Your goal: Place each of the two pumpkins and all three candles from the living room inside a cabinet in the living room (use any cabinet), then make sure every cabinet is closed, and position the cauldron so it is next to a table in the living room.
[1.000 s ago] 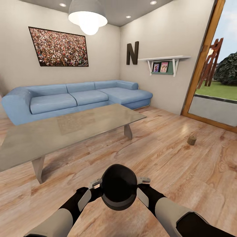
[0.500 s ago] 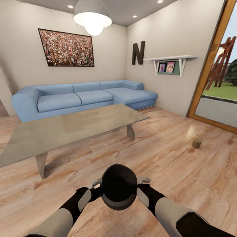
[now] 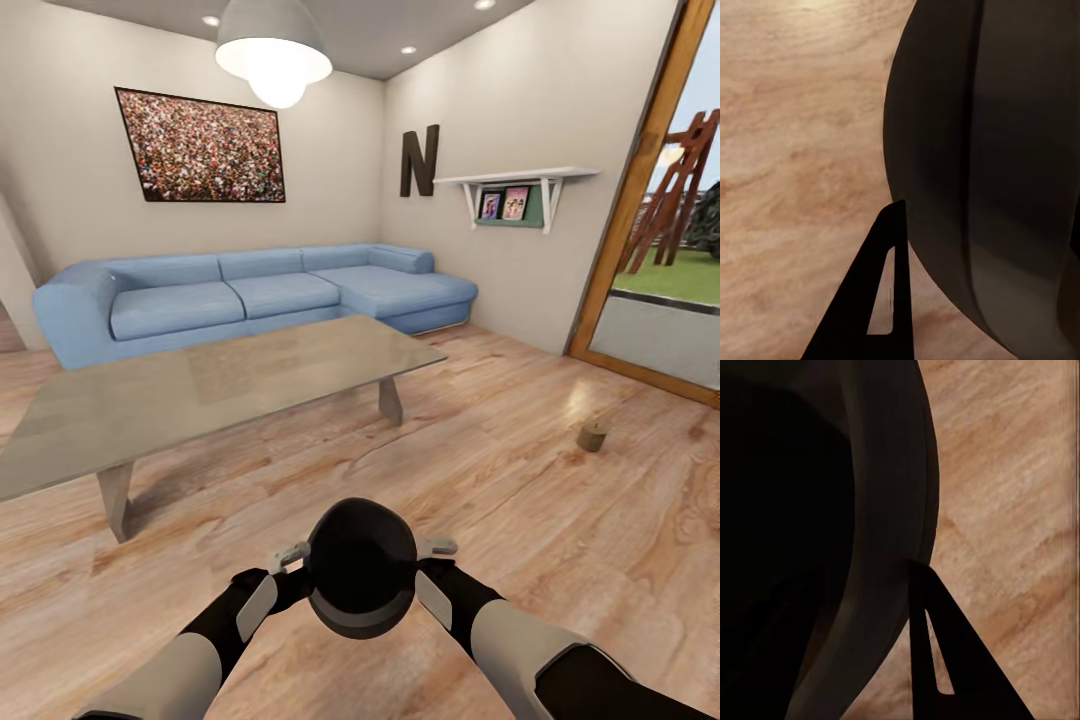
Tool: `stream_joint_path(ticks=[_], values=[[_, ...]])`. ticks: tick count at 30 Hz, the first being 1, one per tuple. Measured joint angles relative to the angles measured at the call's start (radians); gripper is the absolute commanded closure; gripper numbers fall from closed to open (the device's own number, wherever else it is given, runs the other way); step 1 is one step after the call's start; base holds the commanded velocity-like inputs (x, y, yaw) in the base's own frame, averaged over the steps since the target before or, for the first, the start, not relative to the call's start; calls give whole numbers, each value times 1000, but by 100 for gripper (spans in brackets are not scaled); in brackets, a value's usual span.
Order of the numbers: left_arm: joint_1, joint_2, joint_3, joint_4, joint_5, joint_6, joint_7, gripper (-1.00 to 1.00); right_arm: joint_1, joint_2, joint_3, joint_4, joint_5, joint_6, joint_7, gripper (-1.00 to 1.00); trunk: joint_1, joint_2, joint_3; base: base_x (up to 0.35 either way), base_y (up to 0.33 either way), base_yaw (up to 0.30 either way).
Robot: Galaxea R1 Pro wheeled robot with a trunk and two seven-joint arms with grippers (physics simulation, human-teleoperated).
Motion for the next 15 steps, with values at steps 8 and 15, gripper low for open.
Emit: stream_joint_path(ticks=[8,15], values=[[0,0,0,0,2,0,0,100,0,0,-2,3,1,-3,0,100,0,0,4,41,-123,201],[0,0,0,0,2,0,0,100,0,0,-2,3,1,-4,0,100,0,0,8,202,-5,277]])
